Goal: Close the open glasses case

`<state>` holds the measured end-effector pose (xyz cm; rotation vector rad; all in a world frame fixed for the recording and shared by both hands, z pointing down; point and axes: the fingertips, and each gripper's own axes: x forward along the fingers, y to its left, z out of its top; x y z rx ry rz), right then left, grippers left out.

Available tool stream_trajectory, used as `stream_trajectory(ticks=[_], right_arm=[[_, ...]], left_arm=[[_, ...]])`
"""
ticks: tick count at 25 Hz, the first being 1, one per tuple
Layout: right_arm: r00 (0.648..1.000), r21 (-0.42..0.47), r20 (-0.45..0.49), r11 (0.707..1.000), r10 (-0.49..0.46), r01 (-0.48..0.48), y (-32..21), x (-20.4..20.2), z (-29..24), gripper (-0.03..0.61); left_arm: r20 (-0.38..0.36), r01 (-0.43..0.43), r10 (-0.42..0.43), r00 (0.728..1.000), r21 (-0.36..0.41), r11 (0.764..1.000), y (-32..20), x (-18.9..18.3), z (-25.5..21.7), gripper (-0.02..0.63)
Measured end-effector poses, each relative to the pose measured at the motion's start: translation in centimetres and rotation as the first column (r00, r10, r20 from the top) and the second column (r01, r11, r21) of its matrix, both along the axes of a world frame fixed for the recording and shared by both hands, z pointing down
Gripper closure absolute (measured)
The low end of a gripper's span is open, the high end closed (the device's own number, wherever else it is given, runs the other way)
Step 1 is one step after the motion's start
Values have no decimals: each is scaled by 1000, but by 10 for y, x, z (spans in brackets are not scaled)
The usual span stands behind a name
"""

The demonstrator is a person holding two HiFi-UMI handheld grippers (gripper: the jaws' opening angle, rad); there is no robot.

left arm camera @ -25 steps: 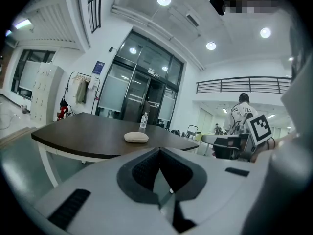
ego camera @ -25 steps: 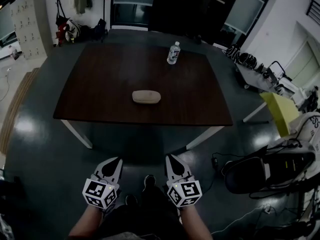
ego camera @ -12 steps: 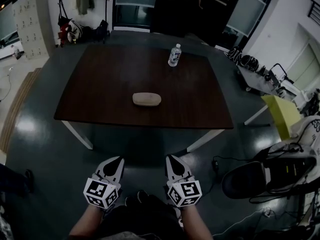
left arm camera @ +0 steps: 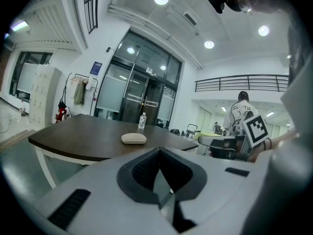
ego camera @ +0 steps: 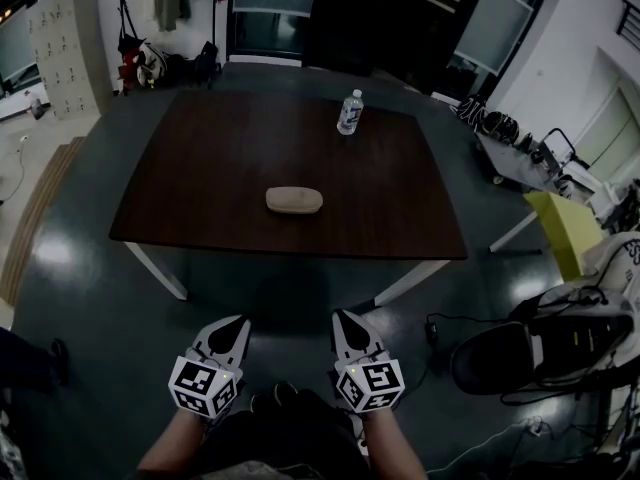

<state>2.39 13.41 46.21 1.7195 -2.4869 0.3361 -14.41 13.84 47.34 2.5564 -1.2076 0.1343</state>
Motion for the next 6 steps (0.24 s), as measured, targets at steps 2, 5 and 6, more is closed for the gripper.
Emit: stream_trajectory(ticks=[2,5,6], right_arm=[[1000,1,-2,1000,-2,2,2,-1,0,589],[1000,3,-4,1000,-1,1,3,-1,0,589],[1000,4,-4,1000,-1,1,3,-1,0,589]], left_arm=[[-1,3,-3,1000,0,1000,1,-2,0,604],[-6,7,-7,1000,8,1000,2,-3,-2,604],[-8,8,-8,1000,10,1000,2,-3,-3,604]])
